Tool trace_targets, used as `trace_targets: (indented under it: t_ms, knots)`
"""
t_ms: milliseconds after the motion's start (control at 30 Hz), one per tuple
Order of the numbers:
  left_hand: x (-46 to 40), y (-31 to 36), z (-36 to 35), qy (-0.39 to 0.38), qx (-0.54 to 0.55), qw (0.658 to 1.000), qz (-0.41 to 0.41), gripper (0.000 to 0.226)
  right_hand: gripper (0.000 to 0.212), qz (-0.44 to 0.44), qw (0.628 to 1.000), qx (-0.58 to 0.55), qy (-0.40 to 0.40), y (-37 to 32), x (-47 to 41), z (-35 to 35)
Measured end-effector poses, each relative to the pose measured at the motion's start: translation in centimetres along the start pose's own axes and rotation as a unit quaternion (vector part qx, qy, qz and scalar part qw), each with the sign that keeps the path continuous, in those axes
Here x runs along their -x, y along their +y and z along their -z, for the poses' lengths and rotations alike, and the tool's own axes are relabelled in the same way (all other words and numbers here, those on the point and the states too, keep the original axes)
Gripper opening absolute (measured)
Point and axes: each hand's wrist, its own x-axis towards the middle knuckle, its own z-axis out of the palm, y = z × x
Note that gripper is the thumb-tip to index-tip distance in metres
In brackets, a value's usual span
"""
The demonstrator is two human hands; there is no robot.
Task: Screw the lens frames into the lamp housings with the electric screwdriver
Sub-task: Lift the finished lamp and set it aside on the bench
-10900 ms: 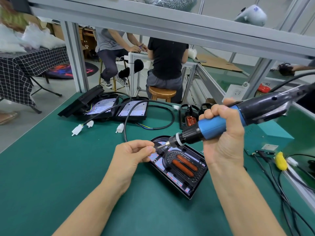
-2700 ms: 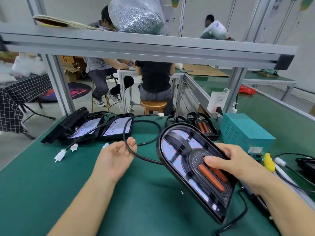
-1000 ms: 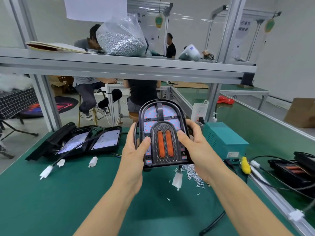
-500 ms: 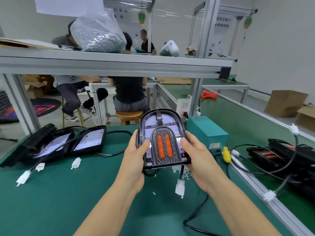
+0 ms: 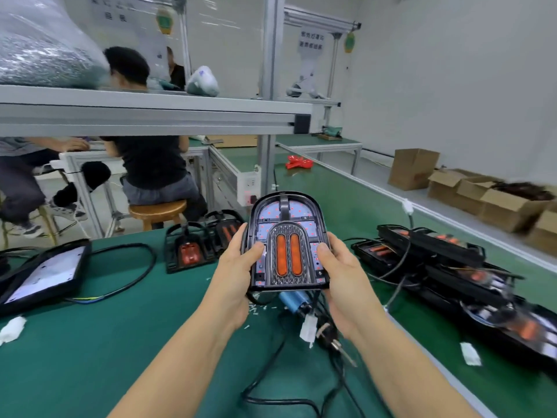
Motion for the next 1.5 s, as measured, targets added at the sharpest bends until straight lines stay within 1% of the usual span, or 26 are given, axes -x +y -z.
trace_targets:
  t_ms: [100, 267, 367, 567, 667, 733, 867, 933, 1100, 1200, 1267, 1333, 1500]
  knots:
    - [-1.3, -0.6, -2.5, -0.024, -0.006, 1.0, 0.016, 0.042, 0.034, 0.012, 0.999, -0.001, 0.052, -0.5, -0.2, 2.0]
    - [-3.1, -2.0, -6.1, -0.062, -0.026, 0.997, 0.043, 0.043, 0.03, 0.028, 0.994, 0.01, 0.104, -1.6, -0.2, 5.1]
    - [-3.8, -2.9, -7.9, -0.084, -0.031, 0.995, 0.054, 0.043, 0.031, 0.035, 0.99, 0.021, 0.134, -1.9, -0.2, 6.7]
    - [-4.3, -4.4, -11.2, -0.124, -0.055, 0.989, 0.054, 0.047, 0.039, 0.057, 0.979, 0.019, 0.196, -2.4, 0.4, 9.8]
    - [-3.9, -4.9, -13.1, -0.147, -0.076, 0.985, 0.048, 0.051, 0.034, 0.082, 0.969, 0.029, 0.23, -2.8, 1.1, 11.7]
    - [-3.4, -5.5, -14.6, -0.168, -0.085, 0.981, 0.047, 0.056, 0.033, 0.093, 0.962, 0.028, 0.255, -3.1, 1.7, 13.1]
    - [-2.1, -6.4, -17.6, -0.209, -0.083, 0.974, 0.041, 0.065, 0.04, 0.079, 0.947, 0.008, 0.311, -3.8, 2.8, 16.4]
    - [-1.5, -6.7, -19.0, -0.231, -0.088, 0.968, 0.034, 0.071, 0.04, 0.079, 0.937, 0.004, 0.34, -4.3, 3.3, 18.0]
    - [-0.2, -7.4, -21.9, -0.308, -0.121, 0.944, 0.012, 0.098, 0.029, 0.078, 0.919, 0.01, 0.386, -5.6, 5.0, 21.0]
    - [0.5, -8.0, -23.5, -0.334, -0.183, 0.924, -0.012, 0.108, 0.026, 0.066, 0.91, 0.007, 0.41, -6.1, 5.5, 22.5]
    - [0.9, -8.4, -24.4, -0.344, -0.21, 0.915, -0.022, 0.106, 0.024, 0.058, 0.904, 0.011, 0.423, -6.2, 5.6, 23.5]
    - [1.2, -8.8, -25.1, -0.349, -0.227, 0.909, -0.028, 0.096, 0.022, 0.048, 0.898, 0.019, 0.437, -6.1, 5.4, 24.4]
    - [1.5, -10.0, -26.6, -0.341, -0.303, 0.889, -0.045, 0.081, 0.024, 0.026, 0.88, 0.045, 0.472, -4.5, 4.5, 27.1]
